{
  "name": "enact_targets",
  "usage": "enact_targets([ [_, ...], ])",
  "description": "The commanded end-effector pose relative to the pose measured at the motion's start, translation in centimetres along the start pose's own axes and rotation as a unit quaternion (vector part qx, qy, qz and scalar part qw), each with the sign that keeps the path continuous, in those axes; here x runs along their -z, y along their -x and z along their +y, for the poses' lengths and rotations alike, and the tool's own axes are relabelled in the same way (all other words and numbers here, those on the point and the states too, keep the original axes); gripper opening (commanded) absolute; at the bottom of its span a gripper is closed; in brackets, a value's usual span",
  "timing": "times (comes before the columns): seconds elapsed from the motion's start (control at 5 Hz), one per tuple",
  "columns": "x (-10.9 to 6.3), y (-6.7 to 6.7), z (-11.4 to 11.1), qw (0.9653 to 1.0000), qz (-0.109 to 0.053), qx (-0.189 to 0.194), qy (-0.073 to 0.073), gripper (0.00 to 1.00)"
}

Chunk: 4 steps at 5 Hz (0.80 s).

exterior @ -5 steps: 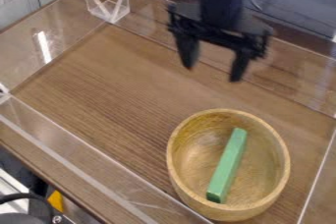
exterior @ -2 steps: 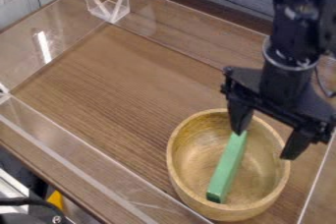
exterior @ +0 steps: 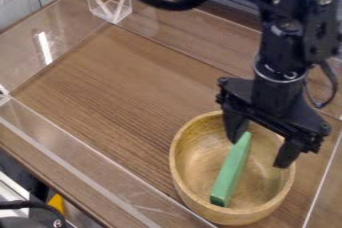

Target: Remove the green block from inside the brown bowl and put it on the table

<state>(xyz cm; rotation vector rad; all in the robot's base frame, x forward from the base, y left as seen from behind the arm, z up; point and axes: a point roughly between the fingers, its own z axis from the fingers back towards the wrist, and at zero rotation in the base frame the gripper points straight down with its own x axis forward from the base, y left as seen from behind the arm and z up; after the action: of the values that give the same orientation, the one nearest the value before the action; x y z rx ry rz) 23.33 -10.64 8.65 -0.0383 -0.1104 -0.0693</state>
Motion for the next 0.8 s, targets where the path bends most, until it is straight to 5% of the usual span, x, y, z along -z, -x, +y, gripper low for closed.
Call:
enact_targets([
  [0.0, -0.12, -0.56, 0.49, 0.9999, -0.011, 0.003, 0.009, 1.00],
  [0.6, 0.78, -1.05, 1.07, 0.9996, -0.003, 0.015, 0.023, 1.00],
])
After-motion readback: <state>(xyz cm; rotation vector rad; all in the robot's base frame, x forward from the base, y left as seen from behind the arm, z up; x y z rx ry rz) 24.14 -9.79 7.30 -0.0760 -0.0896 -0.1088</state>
